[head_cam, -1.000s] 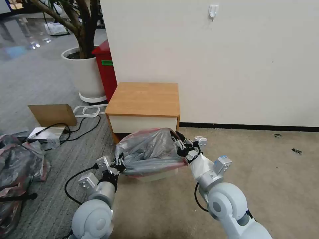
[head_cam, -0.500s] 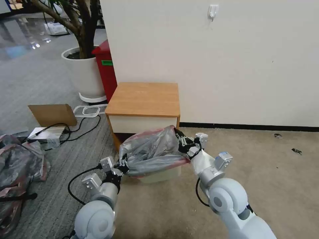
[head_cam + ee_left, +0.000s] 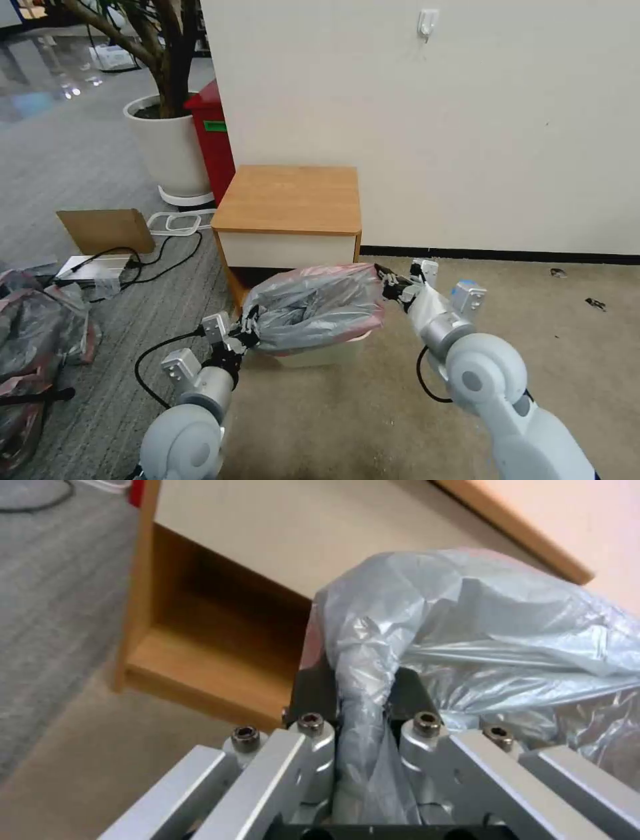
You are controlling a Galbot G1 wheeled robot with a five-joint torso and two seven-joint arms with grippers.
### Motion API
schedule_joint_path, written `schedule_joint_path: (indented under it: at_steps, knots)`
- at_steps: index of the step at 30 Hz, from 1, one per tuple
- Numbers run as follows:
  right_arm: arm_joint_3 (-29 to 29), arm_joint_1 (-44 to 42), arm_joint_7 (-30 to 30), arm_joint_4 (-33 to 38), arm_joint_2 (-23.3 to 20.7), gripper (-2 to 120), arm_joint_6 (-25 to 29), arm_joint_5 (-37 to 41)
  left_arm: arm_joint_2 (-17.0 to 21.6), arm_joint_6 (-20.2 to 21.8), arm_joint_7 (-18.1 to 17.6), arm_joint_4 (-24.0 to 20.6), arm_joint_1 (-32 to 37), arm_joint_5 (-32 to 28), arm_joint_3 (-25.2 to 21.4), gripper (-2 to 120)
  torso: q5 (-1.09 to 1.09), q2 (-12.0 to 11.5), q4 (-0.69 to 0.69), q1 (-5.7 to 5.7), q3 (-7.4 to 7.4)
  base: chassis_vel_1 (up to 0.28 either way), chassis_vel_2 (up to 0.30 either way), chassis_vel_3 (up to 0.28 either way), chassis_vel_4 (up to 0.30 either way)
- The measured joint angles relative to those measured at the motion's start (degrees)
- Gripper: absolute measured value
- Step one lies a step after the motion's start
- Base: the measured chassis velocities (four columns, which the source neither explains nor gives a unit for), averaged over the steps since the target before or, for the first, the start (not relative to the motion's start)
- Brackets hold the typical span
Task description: Pick up the garbage bag from the table and place it over the trash can.
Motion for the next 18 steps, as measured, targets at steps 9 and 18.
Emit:
schedule_joint_path:
  at_steps: [9,18]
  knots:
    - [2.7,-4.1,-0.1,3.5,-1.7,0,-1.6,6.0,-0.2,0.9,0.5,0.7,-1.9,-7.4,-0.5,7,-0.01,0.0,0.00,0.00,0.00,0.000,0.000,0.000,0.000]
    - [2.0,-6.7,-4.9,2.7,-0.2,0,2.3,-1.8,0.8,2.5,-2.5,0.2,-2.8,-16.1,-2.5,7,-0.01,0.0,0.00,0.00,0.00,0.000,0.000,0.000,0.000]
